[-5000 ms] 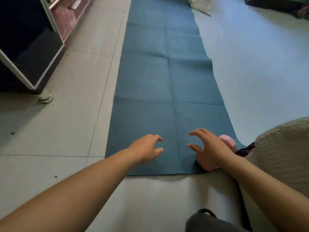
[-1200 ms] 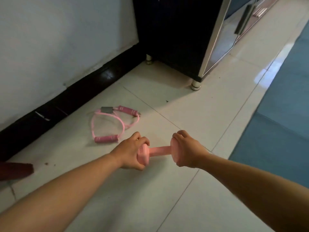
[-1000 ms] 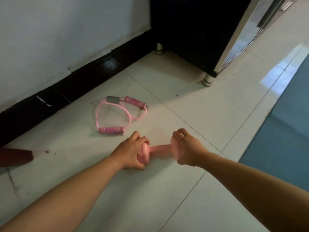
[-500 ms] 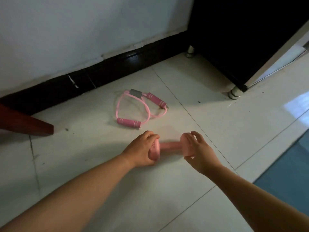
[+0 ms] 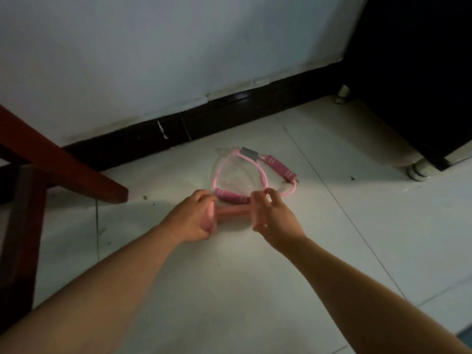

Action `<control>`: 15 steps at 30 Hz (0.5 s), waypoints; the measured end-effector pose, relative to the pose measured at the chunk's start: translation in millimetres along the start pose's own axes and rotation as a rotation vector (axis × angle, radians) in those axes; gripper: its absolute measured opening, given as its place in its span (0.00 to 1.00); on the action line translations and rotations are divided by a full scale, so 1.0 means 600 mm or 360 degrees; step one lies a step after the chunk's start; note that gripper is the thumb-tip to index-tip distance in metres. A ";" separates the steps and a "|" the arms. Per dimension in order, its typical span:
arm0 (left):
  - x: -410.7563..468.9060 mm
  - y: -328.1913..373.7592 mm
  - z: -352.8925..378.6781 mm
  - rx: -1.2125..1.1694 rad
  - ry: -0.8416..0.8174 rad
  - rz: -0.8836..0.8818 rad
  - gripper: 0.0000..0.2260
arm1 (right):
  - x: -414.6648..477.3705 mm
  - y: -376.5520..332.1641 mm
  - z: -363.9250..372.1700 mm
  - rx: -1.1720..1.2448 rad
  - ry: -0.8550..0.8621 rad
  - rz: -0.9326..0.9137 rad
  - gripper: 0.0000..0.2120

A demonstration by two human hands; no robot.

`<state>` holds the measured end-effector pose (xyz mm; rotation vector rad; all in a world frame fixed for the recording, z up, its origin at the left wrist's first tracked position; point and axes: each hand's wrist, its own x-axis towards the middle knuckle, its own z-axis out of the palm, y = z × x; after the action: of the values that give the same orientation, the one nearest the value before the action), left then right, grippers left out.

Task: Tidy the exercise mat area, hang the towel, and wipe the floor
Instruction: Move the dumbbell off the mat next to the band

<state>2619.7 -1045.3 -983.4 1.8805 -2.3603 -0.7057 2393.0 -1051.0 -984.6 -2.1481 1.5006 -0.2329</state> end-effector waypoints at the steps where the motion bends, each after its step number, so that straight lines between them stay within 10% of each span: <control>1: 0.005 -0.003 -0.003 0.0041 0.0010 0.0034 0.31 | 0.010 0.000 0.002 -0.0048 -0.0012 -0.0054 0.28; 11: 0.024 -0.030 0.012 0.0171 0.0234 -0.0043 0.33 | 0.077 0.035 0.014 -0.0250 0.0009 -0.0391 0.33; 15: 0.054 -0.031 0.004 0.0123 0.0282 -0.0206 0.33 | 0.142 0.025 0.004 -0.0043 0.0070 -0.0234 0.20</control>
<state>2627.7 -1077.8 -1000.3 2.0479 -2.2044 -0.4400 2413.6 -1132.2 -1006.5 -2.2913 1.3778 -0.3144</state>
